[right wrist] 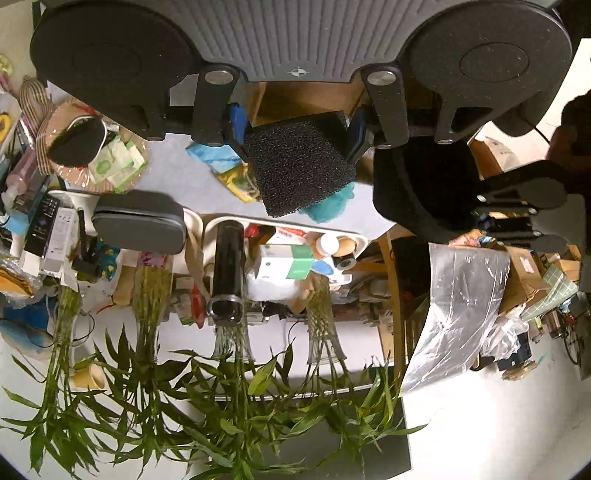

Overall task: Organize soft objects
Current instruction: 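Carry the earmuffs and sponge with both tools toward the cardboard box, then lower the earmuffs and sponge into the box and open both tools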

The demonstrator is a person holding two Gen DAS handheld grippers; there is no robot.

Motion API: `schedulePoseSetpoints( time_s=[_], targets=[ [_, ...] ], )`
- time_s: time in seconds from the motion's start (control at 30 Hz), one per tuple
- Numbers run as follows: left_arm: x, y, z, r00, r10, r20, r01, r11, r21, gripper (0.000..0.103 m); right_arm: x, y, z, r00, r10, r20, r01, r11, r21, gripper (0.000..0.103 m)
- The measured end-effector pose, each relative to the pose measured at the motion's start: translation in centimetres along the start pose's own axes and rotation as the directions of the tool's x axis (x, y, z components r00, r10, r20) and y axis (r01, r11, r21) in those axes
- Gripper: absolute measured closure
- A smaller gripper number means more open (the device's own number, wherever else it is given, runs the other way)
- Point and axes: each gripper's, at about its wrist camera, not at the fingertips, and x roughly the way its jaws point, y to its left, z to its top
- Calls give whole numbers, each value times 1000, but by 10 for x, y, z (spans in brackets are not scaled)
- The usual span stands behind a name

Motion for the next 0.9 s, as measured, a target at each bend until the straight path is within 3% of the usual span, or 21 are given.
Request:
schedulePoseSetpoints(
  time_s=[0.03,0.1,0.17,0.27,0.37,0.9],
  targets=[
    [3,-2,-4,1000,-8,0,8,1000,9,86,-1,1,-2,1000,1,-3,-1,1000,0,48],
    [7,-7,-12,1000,-13,-22,13,1000,20,65,-1,2,-4,1000,3,-7,-3,1000,2,48],
    [8,-8,-18,998,-27,-55,27,1000,0,54,-2,4,-6,1000,3,-10,-3,1000,4,48],
    [2,-4,-26,997,-50,-60,47,997,-60,52,-2,6,-9,1000,5,-19,-5,1000,4,48],
    [-7,1,-29,997,-51,-60,44,993,-113,42,-1,7,-12,999,8,-31,-8,1000,4,48],
    [-32,15,-49,989,-116,-95,88,962,-259,41,20,10,-13,995,34,-97,-30,999,45,48]
  ],
)
